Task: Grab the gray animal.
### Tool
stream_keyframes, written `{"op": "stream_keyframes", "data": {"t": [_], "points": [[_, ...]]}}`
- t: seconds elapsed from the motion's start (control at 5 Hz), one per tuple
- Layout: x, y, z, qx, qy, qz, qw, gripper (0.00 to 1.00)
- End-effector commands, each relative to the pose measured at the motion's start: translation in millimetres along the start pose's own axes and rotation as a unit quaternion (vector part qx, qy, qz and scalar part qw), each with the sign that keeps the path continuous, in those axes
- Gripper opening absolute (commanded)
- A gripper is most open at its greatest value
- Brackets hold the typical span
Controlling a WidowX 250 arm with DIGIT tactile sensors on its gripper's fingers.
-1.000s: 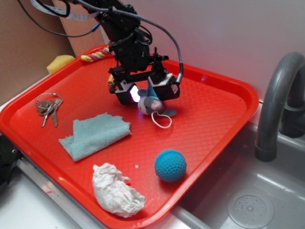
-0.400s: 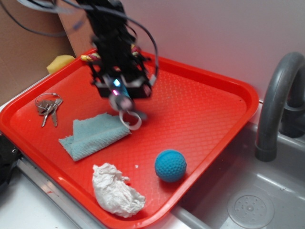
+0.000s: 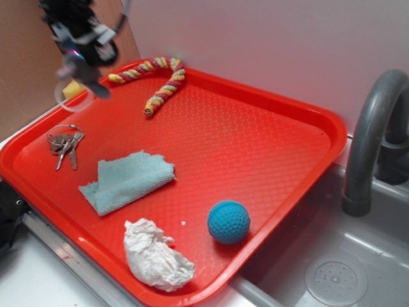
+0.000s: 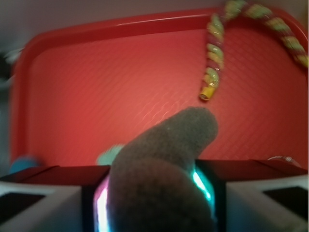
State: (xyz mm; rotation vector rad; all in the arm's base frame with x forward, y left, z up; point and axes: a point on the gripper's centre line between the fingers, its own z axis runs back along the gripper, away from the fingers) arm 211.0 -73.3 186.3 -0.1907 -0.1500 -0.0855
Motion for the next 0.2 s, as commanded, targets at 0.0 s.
{"op": "stream_keyframes", "data": {"t": [0.0], "points": [[4.5, 0.4, 62.7, -0.011, -0.06, 0.031, 0.998, 0.0]]}}
